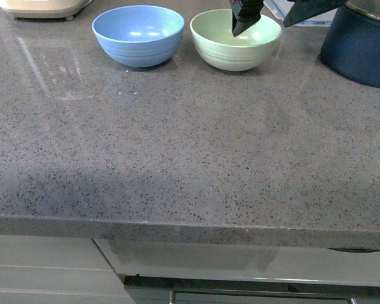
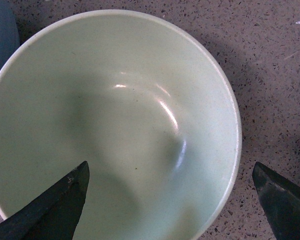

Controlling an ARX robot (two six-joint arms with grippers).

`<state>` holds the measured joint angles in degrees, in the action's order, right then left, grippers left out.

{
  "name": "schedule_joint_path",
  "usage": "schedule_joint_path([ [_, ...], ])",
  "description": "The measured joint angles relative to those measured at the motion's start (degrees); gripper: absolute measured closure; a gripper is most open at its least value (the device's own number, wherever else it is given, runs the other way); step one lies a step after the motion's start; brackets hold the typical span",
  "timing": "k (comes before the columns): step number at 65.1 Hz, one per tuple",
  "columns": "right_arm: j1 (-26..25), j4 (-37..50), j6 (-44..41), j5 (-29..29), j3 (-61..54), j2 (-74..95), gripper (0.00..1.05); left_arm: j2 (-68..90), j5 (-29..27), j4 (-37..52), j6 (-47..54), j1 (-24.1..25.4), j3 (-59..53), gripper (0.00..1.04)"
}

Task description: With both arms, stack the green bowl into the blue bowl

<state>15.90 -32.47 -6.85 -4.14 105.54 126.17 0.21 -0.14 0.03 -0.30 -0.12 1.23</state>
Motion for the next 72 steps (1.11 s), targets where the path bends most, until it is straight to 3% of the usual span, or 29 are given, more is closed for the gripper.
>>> schedule_joint_path([
  [40, -0.48, 1.77, 0.24, -0.57, -0.61, 1.95, 0.10, 0.00, 0.00, 0.00, 0.00, 0.00, 0.00, 0.07],
  [72, -1.40, 5.38, 4.59, -1.79, -6.56, 0.68, 0.81, 0.00, 0.00, 0.00, 0.00, 0.00, 0.00, 0.07],
])
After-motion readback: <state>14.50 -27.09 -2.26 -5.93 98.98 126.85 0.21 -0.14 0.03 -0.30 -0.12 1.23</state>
